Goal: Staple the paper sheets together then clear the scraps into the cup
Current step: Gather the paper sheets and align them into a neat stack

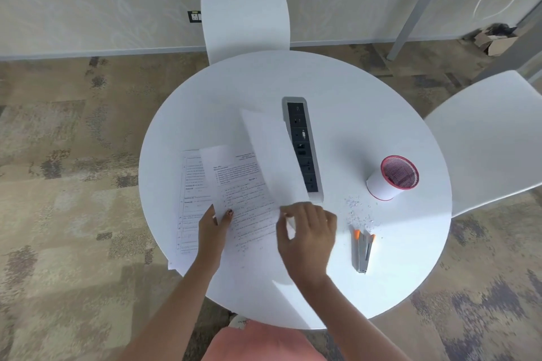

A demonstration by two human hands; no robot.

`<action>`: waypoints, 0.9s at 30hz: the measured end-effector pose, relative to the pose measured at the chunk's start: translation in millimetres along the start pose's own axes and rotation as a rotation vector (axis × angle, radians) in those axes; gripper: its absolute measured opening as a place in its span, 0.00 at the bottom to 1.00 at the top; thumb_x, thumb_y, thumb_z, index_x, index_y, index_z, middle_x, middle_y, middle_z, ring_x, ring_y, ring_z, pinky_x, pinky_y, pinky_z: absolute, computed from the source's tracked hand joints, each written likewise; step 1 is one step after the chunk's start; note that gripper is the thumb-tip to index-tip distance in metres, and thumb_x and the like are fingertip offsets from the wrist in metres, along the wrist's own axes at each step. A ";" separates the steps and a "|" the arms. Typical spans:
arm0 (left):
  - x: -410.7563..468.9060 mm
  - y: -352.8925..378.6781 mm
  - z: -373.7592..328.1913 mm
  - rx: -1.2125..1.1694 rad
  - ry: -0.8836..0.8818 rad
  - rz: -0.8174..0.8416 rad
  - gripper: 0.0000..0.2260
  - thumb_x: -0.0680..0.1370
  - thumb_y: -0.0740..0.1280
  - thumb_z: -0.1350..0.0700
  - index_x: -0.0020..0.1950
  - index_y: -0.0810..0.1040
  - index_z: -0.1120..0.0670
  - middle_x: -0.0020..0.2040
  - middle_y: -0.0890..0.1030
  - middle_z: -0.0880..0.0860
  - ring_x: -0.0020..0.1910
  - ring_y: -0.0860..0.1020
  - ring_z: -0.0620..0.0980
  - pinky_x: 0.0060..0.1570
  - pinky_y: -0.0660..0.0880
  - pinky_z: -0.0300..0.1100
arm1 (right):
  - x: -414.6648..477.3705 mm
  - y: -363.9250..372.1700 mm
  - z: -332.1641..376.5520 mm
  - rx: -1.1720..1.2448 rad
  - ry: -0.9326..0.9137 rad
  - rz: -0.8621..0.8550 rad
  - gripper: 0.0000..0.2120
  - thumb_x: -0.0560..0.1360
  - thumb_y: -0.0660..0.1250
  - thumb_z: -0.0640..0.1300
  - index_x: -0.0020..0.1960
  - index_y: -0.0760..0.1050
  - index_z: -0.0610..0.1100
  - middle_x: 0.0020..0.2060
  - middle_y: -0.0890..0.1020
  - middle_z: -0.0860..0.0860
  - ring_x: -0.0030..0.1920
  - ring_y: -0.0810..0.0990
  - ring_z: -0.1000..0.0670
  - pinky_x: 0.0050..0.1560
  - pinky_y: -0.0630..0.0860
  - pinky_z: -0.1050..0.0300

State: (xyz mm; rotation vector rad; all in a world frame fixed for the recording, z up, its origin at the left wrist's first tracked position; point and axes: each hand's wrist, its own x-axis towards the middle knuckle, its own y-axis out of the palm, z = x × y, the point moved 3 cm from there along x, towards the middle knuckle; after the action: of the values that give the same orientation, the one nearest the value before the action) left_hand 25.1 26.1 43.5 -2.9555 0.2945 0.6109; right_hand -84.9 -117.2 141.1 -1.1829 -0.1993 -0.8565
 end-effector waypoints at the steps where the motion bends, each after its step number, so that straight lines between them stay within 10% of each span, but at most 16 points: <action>1: -0.6 3.5 -1.5 0.001 0.001 0.000 0.13 0.80 0.65 0.62 0.64 0.76 0.54 0.54 0.82 0.49 0.53 0.80 0.50 0.48 0.77 0.40 | -4.1 4.7 3.9 0.008 -0.038 0.023 0.03 0.71 0.69 0.40 0.42 0.79 0.47 0.36 0.80 0.54 0.39 0.78 0.50 0.45 0.69 0.54; 14: -4.1 13.4 -8.2 -0.045 -0.027 -0.007 0.06 0.78 0.66 0.63 0.49 0.80 0.54 0.40 0.83 0.52 0.37 0.80 0.47 0.35 0.78 0.37 | -31.6 35.2 16.4 0.138 -0.112 0.313 0.04 0.73 0.67 0.39 0.43 0.79 0.46 0.39 0.82 0.53 0.35 0.79 0.53 0.38 0.72 0.65; 24: 3.3 6.1 3.0 -0.061 -0.057 -0.037 0.09 0.80 0.63 0.63 0.59 0.78 0.57 0.48 0.83 0.54 0.43 0.81 0.50 0.34 0.76 0.34 | 33.6 -28.9 29.9 0.807 0.227 0.294 0.05 0.76 0.68 0.40 0.48 0.76 0.48 0.41 0.82 0.55 0.40 0.81 0.57 0.40 0.74 0.68; 27: 5.6 4.2 3.4 -0.074 -0.065 -0.043 0.11 0.78 0.58 0.68 0.48 0.78 0.58 0.37 0.79 0.51 0.36 0.74 0.50 0.31 0.70 0.35 | 45.8 -28.7 5.5 0.961 0.480 0.219 0.03 0.76 0.68 0.43 0.47 0.75 0.49 0.41 0.81 0.55 0.43 0.80 0.51 0.44 0.74 0.61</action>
State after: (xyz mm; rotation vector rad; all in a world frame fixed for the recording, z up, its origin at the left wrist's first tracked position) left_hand 27.9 21.6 37.8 -2.9967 0.2068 0.7256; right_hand -71.7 -137.7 189.6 -0.0867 -0.0634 -0.6895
